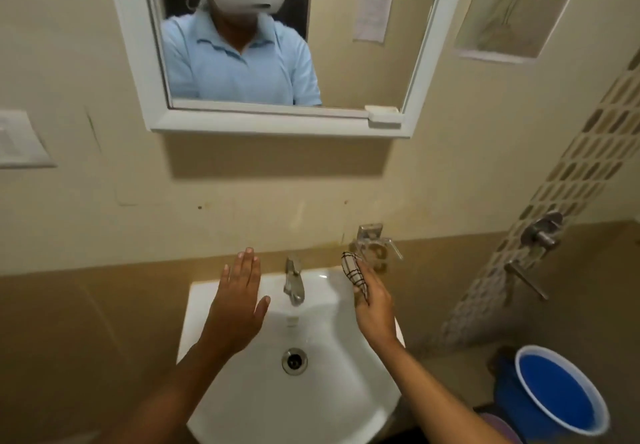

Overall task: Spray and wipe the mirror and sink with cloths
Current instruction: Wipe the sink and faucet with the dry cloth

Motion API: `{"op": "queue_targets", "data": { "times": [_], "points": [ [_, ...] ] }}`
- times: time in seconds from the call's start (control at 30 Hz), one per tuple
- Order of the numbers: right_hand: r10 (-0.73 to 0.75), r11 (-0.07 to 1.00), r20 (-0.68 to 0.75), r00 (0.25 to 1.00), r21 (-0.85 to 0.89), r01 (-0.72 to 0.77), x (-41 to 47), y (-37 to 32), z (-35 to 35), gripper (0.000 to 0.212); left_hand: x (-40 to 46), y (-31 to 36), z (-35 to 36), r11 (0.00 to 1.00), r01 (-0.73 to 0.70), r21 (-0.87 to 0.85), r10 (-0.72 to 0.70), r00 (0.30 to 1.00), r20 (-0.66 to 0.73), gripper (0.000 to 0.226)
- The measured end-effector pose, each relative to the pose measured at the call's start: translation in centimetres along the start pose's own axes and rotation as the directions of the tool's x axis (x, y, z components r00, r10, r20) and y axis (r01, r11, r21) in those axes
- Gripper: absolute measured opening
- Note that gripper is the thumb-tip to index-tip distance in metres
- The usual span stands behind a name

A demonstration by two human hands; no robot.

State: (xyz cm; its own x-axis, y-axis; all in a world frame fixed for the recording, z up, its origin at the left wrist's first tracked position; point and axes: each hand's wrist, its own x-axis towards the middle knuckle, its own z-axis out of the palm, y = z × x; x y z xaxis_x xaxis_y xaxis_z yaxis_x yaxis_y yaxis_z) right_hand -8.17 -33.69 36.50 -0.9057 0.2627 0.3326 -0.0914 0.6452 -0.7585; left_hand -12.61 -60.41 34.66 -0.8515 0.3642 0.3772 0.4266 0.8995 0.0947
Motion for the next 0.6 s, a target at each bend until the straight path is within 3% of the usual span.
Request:
{"op": "queue_targets", "data": {
  "times": [0.23, 0.43, 0.6],
  "points": [
    [0.178, 0.975, 0.043, 0.983, -0.145, -0.170, 0.0, 6.4, 1.1, 0.059, -2.6, 1.2, 6.4, 0.998, 0.067, 0.003, -0.067, 0.974, 0.215, 0.075],
    [0.169, 0.909, 0.031, 0.985, -0.390, -0.144, 3.1, 9.5, 3.0, 0.061, -2.9, 1.4, 10.2, 0.989, 0.144, 0.040, -0.149, 0.939, 0.311, 0.077],
    [0.213, 0.806, 0.258, 0.942, -0.592, -0.020, 4.7, 12.0, 7.4, 0.057, -2.2, 1.5, 12.2, 0.979, 0.196, 0.058, -0.204, 0.935, 0.290, 0.077]
  ]
}}
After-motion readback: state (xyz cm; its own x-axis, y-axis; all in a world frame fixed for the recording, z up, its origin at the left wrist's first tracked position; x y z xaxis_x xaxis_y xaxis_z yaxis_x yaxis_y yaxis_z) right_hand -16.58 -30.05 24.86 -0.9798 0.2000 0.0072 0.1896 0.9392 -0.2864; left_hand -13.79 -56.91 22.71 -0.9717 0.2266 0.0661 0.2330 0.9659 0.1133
